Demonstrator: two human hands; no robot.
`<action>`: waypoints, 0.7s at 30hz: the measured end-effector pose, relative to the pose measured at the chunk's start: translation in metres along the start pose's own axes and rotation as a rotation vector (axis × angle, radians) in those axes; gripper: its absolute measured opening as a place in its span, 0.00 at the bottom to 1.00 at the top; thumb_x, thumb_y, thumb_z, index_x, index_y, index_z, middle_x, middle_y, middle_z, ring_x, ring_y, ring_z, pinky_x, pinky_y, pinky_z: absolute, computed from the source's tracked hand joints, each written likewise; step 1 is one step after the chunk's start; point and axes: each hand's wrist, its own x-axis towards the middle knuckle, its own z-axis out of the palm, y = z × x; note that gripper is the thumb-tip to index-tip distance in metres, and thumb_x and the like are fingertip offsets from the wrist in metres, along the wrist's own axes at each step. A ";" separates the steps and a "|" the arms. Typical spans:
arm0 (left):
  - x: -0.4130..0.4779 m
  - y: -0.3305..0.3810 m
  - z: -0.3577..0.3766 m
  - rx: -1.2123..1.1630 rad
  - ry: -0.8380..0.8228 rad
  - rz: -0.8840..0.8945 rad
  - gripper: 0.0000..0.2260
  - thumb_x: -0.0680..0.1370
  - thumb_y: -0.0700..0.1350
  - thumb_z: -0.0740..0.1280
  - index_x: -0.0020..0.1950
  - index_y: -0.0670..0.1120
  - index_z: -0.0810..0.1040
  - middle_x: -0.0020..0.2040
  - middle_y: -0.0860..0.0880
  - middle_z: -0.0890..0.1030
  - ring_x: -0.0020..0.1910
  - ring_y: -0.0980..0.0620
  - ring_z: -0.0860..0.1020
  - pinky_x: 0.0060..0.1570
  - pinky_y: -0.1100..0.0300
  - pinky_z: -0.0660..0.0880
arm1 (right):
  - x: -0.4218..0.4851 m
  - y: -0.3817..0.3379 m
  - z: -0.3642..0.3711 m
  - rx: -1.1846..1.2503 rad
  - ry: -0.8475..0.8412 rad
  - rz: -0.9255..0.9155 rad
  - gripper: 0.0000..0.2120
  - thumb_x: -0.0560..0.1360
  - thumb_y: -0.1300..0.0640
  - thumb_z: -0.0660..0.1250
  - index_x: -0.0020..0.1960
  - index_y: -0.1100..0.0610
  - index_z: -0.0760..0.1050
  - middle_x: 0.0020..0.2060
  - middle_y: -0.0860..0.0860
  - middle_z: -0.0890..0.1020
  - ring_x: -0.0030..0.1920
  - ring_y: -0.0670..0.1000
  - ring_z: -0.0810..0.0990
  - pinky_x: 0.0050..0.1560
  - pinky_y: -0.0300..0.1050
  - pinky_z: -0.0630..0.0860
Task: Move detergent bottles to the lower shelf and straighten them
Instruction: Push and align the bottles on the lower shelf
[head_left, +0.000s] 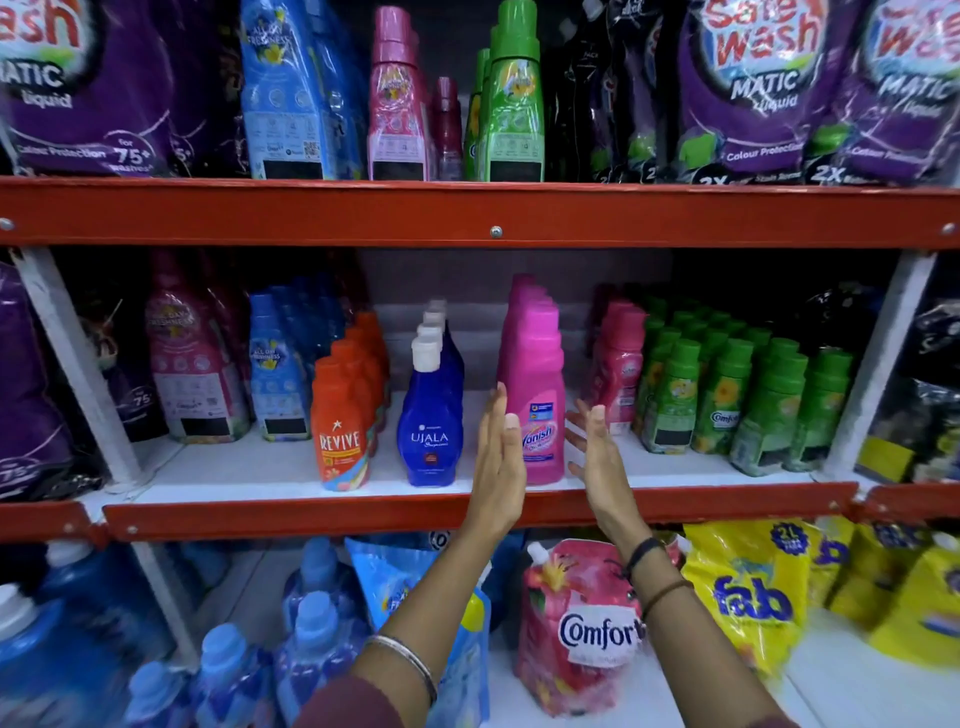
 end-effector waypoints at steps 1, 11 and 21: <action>0.001 -0.002 0.002 -0.012 -0.009 -0.015 0.23 0.82 0.55 0.44 0.77 0.54 0.50 0.78 0.56 0.52 0.74 0.64 0.49 0.72 0.68 0.44 | 0.001 0.001 0.000 -0.013 -0.020 -0.005 0.52 0.59 0.18 0.47 0.74 0.47 0.61 0.72 0.50 0.69 0.70 0.50 0.70 0.71 0.57 0.65; 0.011 -0.009 0.004 -0.041 -0.035 -0.016 0.25 0.79 0.62 0.43 0.76 0.61 0.50 0.71 0.60 0.58 0.70 0.62 0.60 0.68 0.62 0.61 | 0.004 0.004 -0.005 0.063 -0.028 -0.039 0.30 0.70 0.31 0.45 0.65 0.42 0.68 0.61 0.50 0.74 0.65 0.53 0.74 0.55 0.39 0.73; 0.009 -0.011 -0.002 -0.037 -0.047 -0.015 0.27 0.76 0.70 0.42 0.74 0.64 0.52 0.76 0.59 0.59 0.73 0.62 0.59 0.74 0.50 0.60 | 0.002 0.005 -0.003 0.040 0.017 -0.054 0.32 0.71 0.31 0.46 0.68 0.44 0.67 0.68 0.54 0.73 0.67 0.53 0.73 0.64 0.47 0.71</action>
